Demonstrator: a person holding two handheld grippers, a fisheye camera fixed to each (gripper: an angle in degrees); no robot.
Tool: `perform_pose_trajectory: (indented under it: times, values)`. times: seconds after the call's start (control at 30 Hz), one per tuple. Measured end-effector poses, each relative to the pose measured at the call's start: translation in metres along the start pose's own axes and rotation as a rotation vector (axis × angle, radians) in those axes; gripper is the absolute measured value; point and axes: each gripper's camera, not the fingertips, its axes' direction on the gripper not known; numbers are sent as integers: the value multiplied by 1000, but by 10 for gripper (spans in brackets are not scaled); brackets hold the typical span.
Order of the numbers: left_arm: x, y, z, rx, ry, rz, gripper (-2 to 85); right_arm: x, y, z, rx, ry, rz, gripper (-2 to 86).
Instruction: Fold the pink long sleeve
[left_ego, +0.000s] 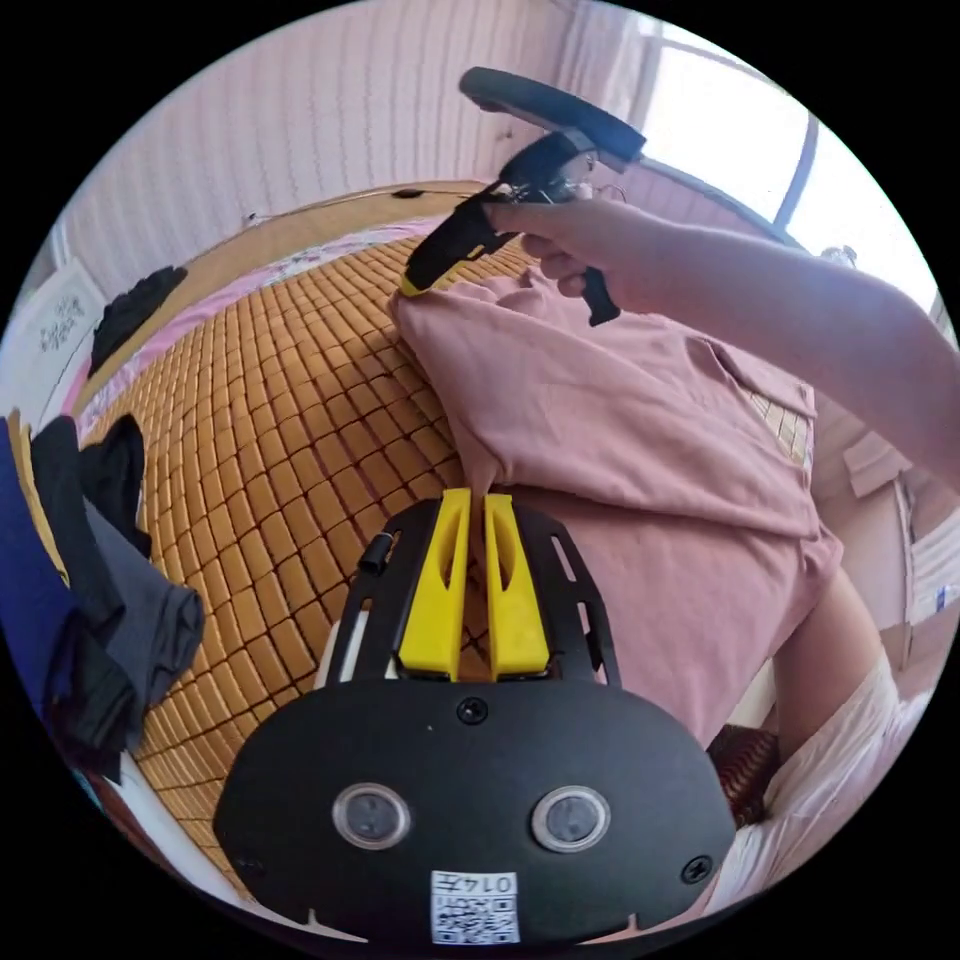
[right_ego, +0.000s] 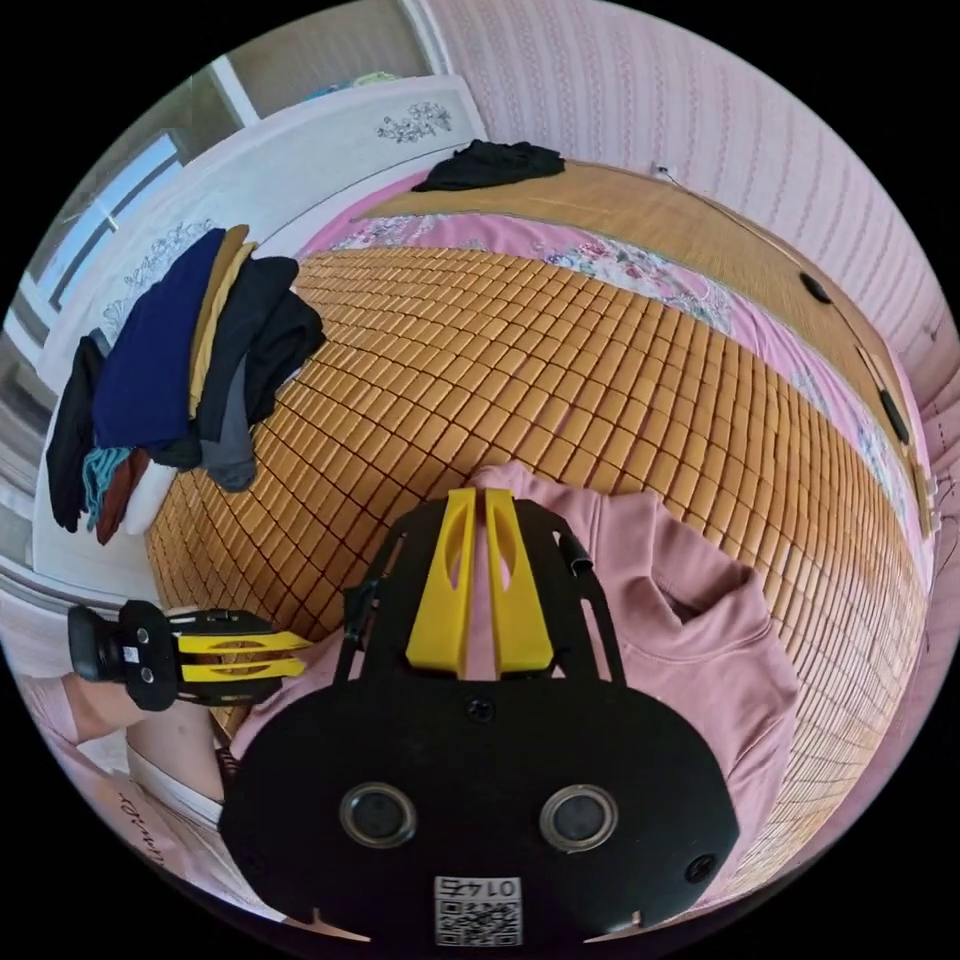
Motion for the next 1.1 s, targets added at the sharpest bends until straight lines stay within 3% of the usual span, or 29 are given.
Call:
perform_pose_trajectory:
  times: [0.1,0.2,0.3,0.37,0.47,0.73,0.87,1.1]
  values:
    - [-15,1,18,-18,79,-99,34,20,10,0,-71,40,46,76]
    - [-20,-2,19,-26,93,-176,55,47,62,-53,91,-26,119,76]
    - [1,2,-3,61,60,-117,53,59,157,-109,194,47,114,43]
    - [37,4,-10,85,136,-28,54,63,248,-133,148,178,160,28]
    - [105,5,-1,62,216,105,58,72,360,-146,13,210,348,34]
    - [283,14,48,-106,516,425,76,91,550,-158,-120,114,795,133]
    - [347,20,57,-170,510,621,85,114,590,-165,-23,-90,877,86]
    - [417,-11,88,-218,430,715,95,130,617,-213,217,-261,855,35]
